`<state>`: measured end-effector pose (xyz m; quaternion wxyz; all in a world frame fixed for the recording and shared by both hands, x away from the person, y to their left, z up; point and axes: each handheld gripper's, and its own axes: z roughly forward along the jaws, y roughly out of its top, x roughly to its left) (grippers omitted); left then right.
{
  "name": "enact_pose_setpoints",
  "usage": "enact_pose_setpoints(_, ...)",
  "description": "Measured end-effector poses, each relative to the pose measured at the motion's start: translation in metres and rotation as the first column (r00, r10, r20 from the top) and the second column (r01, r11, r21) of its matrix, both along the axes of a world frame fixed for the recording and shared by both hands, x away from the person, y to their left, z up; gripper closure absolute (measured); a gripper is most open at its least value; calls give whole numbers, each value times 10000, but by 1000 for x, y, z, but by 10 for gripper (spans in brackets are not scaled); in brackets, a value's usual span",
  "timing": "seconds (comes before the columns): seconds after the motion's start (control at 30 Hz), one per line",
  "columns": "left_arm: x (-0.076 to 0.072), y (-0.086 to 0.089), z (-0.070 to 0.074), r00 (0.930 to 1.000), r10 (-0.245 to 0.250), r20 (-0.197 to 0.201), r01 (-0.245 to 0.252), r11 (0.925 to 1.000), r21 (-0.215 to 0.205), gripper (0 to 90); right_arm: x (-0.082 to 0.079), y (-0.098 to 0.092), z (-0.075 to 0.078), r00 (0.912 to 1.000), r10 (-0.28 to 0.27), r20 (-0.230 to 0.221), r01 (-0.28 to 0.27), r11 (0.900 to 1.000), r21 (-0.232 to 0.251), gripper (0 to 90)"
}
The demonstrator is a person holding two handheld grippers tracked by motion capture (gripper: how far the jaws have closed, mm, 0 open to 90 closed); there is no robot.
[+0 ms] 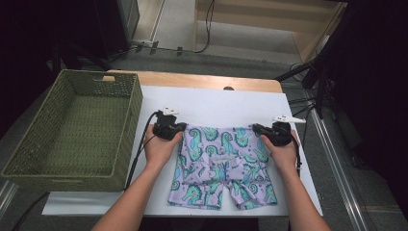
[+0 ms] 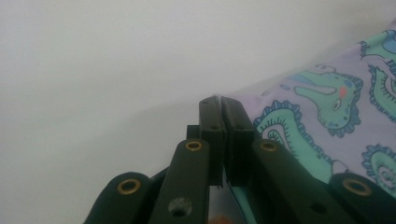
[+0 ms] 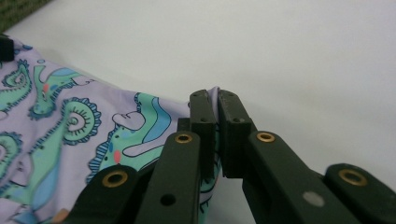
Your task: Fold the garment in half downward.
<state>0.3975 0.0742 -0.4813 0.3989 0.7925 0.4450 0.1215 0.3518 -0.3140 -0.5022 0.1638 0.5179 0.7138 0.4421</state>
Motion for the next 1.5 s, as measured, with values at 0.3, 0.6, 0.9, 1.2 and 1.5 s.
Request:
enact_pose_setpoints(0.3, 45, 5, 25, 9954, 783, 544, -755, 9958, -516, 869, 35, 14, 24, 9948, -737, 701, 735, 9973, 62, 838)
enact_pose_setpoints(0.6, 30, 4, 30, 9953, 688, 677, -632, 9946, -822, 540, 31, 20, 26, 9962, -836, 260, 835, 9965, 61, 501)
enact_pose_setpoints(0.9, -14, -9, 16, 9934, -1117, 273, 1133, 9913, -666, 523, -5, 28, 20, 9989, 233, -404, -213, 9986, 476, 516)
enact_pose_setpoints(1.2, -41, -2, -6, 9821, -1768, -651, 1740, 9836, -474, 581, -25, 41, -3, 9835, 848, -1596, -808, 9962, 319, 492)
enact_pose_setpoints(1.5, -63, -2, -7, 9618, -2733, -167, 2734, 9618, 88, 882, -54, 43, -3, 9879, 1389, -690, -1380, 9903, 175, 852)
